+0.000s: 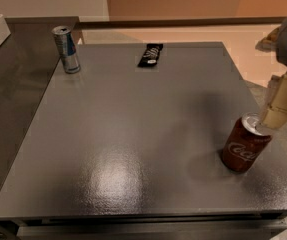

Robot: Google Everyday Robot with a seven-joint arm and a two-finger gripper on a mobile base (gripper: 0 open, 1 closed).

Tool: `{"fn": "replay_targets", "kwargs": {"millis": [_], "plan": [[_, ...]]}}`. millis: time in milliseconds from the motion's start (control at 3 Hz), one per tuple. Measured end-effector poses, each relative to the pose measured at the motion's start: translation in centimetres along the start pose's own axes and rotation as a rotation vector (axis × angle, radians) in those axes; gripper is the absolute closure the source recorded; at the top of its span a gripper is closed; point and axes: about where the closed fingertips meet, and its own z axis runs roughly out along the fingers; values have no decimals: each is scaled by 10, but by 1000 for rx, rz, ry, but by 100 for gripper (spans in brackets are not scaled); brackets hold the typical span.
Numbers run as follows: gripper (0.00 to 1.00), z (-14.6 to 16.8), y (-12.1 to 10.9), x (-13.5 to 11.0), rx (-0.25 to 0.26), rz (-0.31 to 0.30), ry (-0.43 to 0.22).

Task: Move coke can near rxbar chocolate

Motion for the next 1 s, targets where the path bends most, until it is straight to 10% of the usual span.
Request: {"fn": "replay_targets", "kwargs": {"millis": [1000], "plan": [[0,5,13,12,-39,-1,-67]]}}
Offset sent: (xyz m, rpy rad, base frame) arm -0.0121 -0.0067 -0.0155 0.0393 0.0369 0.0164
